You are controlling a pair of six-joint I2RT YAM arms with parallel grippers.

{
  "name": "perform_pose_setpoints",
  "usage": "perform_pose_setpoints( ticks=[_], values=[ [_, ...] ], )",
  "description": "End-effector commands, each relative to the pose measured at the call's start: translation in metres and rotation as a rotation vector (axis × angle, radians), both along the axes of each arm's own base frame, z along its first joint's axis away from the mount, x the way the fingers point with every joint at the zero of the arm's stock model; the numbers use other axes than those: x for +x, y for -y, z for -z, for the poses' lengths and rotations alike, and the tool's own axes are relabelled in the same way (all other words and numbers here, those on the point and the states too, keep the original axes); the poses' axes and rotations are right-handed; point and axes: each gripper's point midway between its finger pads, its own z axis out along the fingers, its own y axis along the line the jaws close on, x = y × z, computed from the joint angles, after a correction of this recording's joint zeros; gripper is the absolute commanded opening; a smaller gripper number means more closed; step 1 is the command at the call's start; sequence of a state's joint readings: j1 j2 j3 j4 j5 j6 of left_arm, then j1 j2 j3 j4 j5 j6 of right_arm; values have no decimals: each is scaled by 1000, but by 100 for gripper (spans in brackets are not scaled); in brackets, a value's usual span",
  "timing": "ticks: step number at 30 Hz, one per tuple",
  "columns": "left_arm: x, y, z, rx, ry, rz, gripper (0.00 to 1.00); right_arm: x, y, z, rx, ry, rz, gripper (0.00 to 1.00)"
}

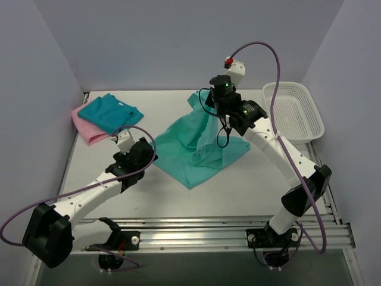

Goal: Fold and stack the t-shirts
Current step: Flatten out the tshirt

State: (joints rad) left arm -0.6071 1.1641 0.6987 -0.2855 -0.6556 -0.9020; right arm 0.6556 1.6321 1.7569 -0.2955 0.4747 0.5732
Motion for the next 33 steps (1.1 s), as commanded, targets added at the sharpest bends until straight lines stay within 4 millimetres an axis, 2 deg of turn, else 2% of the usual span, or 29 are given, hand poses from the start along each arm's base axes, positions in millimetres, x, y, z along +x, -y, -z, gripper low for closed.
perform_pose_setpoints(
  ticks=[1, 4, 5, 6, 8, 9, 11, 12, 14, 16, 24, 25, 31, 33],
  values=[
    [13, -18, 0, -64, 38, -137, 95, -1, 4, -4, 1, 21, -4, 0],
    [26, -13, 14, -106, 32, -101, 95, -1, 7, -1, 3, 18, -5, 0],
    [39, -13, 9, -139, 81, -101, 95, -1, 8, -1, 3, 17, -5, 0],
    [43, -12, 22, -120, 74, -82, 95, -1, 8, 2, 4, 14, -6, 0],
    [57, -10, 27, -145, 87, -62, 95, 0, 8, 4, 3, 10, -7, 0],
    [63, -10, 40, -127, 55, -58, 95, 0, 8, 4, 3, 9, -8, 0],
    [72, -6, 49, -141, 45, -43, 95, 1, 9, 9, -5, -1, -5, 0],
    [75, -8, 63, -134, 18, -49, 96, 2, 10, 9, -7, 0, -1, 0],
    [83, -5, 69, -159, 25, -38, 96, 2, 10, 11, -11, -4, 0, 0],
    [85, -8, 82, -165, 7, -53, 97, 3, 12, 13, -15, -8, 2, 0],
    [89, -15, 95, -160, -4, -83, 100, 6, 14, 17, -27, -14, 11, 0],
    [89, -16, 97, -162, -5, -88, 98, 7, 14, 18, -26, -15, 13, 0],
    [92, -9, 107, -194, -17, -67, 67, 11, 16, 24, -34, -26, 19, 0],
    [92, -6, 111, -207, -26, -54, 62, 12, 17, 25, -34, -28, 21, 0]
  ],
)
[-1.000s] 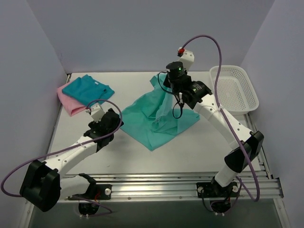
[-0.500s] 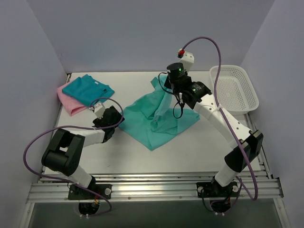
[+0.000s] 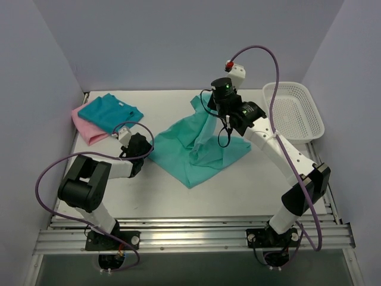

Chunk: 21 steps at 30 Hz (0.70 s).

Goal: Fold and stack the t-shirts
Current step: Flatten out the tshirt

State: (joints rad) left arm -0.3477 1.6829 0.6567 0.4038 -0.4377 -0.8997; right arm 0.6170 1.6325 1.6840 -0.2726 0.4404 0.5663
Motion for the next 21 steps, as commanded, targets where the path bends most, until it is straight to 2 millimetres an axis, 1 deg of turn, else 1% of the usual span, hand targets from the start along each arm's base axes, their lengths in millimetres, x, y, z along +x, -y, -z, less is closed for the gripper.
perform_pose_setpoints(
  ticks=[1, 6, 7, 8, 10, 11, 12, 17, 18, 19, 20, 21],
  values=[
    [-8, 10, 23, -34, -75, 49, 59, 6, 5, -2, -11, 19, 15, 0],
    [-10, 15, 26, -55, -85, 68, 48, 9, 8, 3, -14, 11, 20, 0],
    [-10, 15, 26, -55, -83, 73, 41, 9, 7, 3, -13, 11, 19, 0],
    [-10, 16, 25, -51, -83, 77, 25, 9, 8, 4, -12, 8, 20, 0],
    [-8, 16, 26, -48, -86, 83, 15, 10, 8, 5, -11, 7, 18, 0],
    [-7, 17, 25, -43, -84, 89, 7, 11, 8, 5, -11, 6, 19, 0],
    [-7, 18, 26, -41, -86, 98, 3, 11, 9, 6, -11, 5, 19, 0],
    [-3, 16, 19, -12, -71, 122, 2, 12, 9, 9, -12, 1, 21, 0],
    [2, 16, 6, -10, -45, 126, 2, 12, 10, 10, -17, -2, 23, 0],
    [-1, 11, 4, 6, -69, 124, 2, 12, 12, 8, -16, 0, 27, 0],
    [1, 9, -6, 36, -62, 136, 2, 10, 16, 2, -13, 11, 36, 0],
    [11, 10, -41, 49, 1, 138, 2, 7, 19, -2, -15, 14, 41, 0]
  ],
)
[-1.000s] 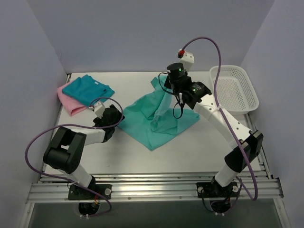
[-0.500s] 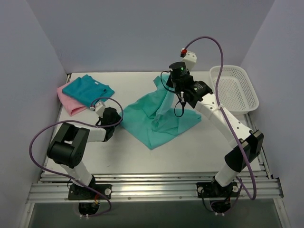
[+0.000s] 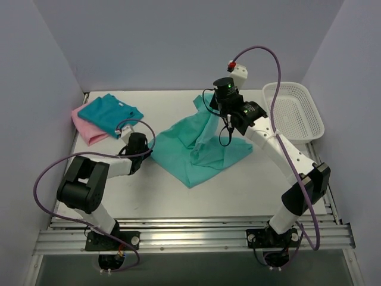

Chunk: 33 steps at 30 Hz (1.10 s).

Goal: Fold and stack the t-shirts
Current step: Flatten out the tshirt

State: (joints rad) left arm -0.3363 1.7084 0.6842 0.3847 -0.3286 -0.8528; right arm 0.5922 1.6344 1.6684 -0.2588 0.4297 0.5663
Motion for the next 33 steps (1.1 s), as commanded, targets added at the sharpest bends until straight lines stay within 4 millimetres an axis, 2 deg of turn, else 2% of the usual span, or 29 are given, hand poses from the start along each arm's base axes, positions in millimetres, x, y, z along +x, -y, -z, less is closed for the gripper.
perform_pose_setpoints(
  ticks=[1, 2, 3, 4, 5, 6, 7, 8, 9, 10, 11, 12, 13, 14, 15, 16, 17, 19, 20, 22, 25, 27, 30, 31, 33],
  values=[
    [4, -9, -57, 93, 25, 38, 2, -1, 15, -15, -14, 32, 32, 0],
    [4, -15, -95, 125, 94, 35, 2, -10, 22, -35, 4, 69, 39, 0],
    [6, -16, -125, 142, 141, 34, 2, -17, 30, -46, 7, 87, 54, 0],
    [-7, -22, -136, 178, 117, 37, 2, -31, 41, -70, 29, 132, 65, 0],
    [-19, -28, -178, 204, 192, 27, 2, -39, 47, -81, 38, 153, 72, 0],
    [-29, -31, -198, 216, 214, 26, 2, -50, 55, -91, 43, 166, 75, 0],
    [-43, -35, -222, 233, 225, 28, 2, -69, 68, -114, 70, 217, 83, 0],
    [-55, -38, -243, 246, 258, 32, 2, -79, 74, -119, 73, 228, 79, 0],
    [-78, -37, -280, 222, 344, 42, 2, -92, 81, -126, 78, 240, 76, 0],
    [-96, -38, -301, 217, 366, 59, 2, -114, 95, -146, 109, 289, 72, 0],
    [-119, -43, -330, 192, 440, 71, 2, -125, 100, -149, 95, 302, 50, 0],
    [-135, -35, -343, 171, 470, 123, 2, -137, 103, -160, 107, 337, 19, 0],
    [-149, -35, -349, 168, 472, 158, 2, -149, 105, -169, 118, 372, -17, 0],
    [-169, -40, -377, 134, 541, 182, 2, -177, 108, -190, 155, 444, -101, 0],
    [-182, -33, -385, 110, 557, 253, 2, -192, 110, -201, 149, 484, -152, 0],
    [-194, -32, -389, 102, 558, 299, 2, -216, 118, -217, 179, 543, -191, 0],
    [-211, -36, -410, 68, 616, 322, 2, -231, 115, -226, 199, 573, -250, 0],
    [-232, -30, -425, 14, 668, 401, 2, -261, 124, -249, 246, 650, -306, 0],
    [-245, -32, -437, -15, 712, 424, 2, -270, 122, -255, 262, 667, -344, 0],
    [-263, -32, -458, -55, 777, 461, 2, -281, 130, -269, 286, 699, -337, 0],
    [-271, -37, -475, -63, 811, 458, 2, -276, 137, -278, 280, 695, -287, 0],
    [-264, -38, -477, -52, 803, 435, 2, -266, 140, -277, 271, 678, -240, 0],
    [-245, -34, -474, -40, 789, 394, 2, -235, 126, -262, 244, 618, -202, 0],
    [-235, -31, -466, -27, 768, 388, 2, -213, 114, -243, 217, 558, -189, 0],
    [-212, -23, -455, -1, 730, 369, 2, -189, 104, -224, 185, 510, -163, 0]
  ],
)
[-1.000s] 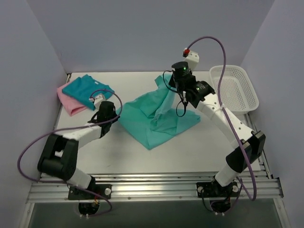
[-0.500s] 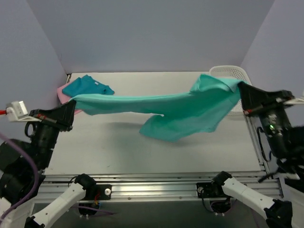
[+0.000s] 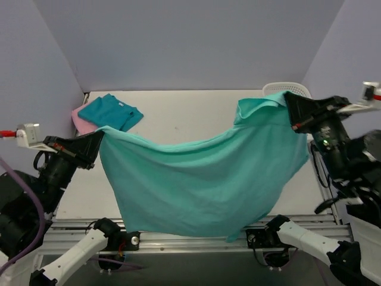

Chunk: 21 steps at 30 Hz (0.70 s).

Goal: Fold and stack the t-shirts
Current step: Flatten out the tshirt

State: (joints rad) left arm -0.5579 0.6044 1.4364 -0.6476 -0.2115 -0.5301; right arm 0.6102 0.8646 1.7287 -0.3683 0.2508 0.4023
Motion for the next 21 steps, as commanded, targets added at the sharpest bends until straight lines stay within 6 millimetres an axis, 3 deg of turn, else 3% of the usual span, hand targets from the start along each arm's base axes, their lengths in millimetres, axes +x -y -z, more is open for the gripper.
perform_pose_setpoints(
  ticks=[1, 2, 4, 5, 6, 7, 8, 10, 11, 12, 13, 14, 15, 16, 17, 18, 19, 20, 21],
  values=[
    [56, 19, 29, 76, -81, -69, 2, 74, -31, 59, -100, -170, 100, 0],
    [67, 24, 31, 79, -84, -78, 2, 86, -36, 73, -119, -201, 119, 0],
    [100, 39, 64, 135, -164, -104, 2, 121, -49, 113, -173, -281, 178, 0],
    [114, 41, 70, 137, -174, -128, 2, 140, -58, 137, -212, -327, 200, 0],
    [133, 49, 89, 162, -220, -136, 2, 153, -57, 147, -217, -336, 247, 0],
    [146, 51, 112, 176, -259, -143, 2, 166, -59, 168, -246, -372, 272, 0],
    [162, 49, 116, 154, -253, -145, 2, 188, -62, 196, -287, -425, 305, 0],
    [195, 51, 169, 152, -356, -137, 2, 215, -66, 226, -304, -465, 327, 0],
    [212, 50, 175, 124, -344, -133, 2, 238, -63, 263, -340, -531, 356, 0],
    [233, 46, 208, 124, -413, -133, 2, 252, -64, 274, -331, -534, 363, 0],
    [245, 44, 223, 122, -431, -142, 2, 264, -65, 292, -339, -558, 363, 0],
    [263, 43, 231, 113, -409, -154, 2, 285, -62, 324, -355, -595, 383, 0],
    [283, 40, 271, 140, -483, -178, 2, 301, -62, 331, -335, -582, 398, 0],
    [301, 42, 269, 130, -455, -183, 2, 318, -60, 370, -357, -635, 431, 0],
    [315, 42, 282, 133, -472, -185, 2, 337, -64, 369, -328, -620, 430, 0],
    [334, 42, 325, 165, -547, -191, 2, 352, -60, 377, -325, -627, 441, 0],
    [348, 43, 334, 168, -556, -188, 2, 366, -60, 387, -337, -640, 452, 0],
    [372, 45, 322, 161, -519, -186, 2, 381, -59, 427, -393, -693, 477, 0],
    [386, 46, 358, 185, -582, -184, 2, 403, -57, 406, -377, -655, 501, 0]
  ],
)
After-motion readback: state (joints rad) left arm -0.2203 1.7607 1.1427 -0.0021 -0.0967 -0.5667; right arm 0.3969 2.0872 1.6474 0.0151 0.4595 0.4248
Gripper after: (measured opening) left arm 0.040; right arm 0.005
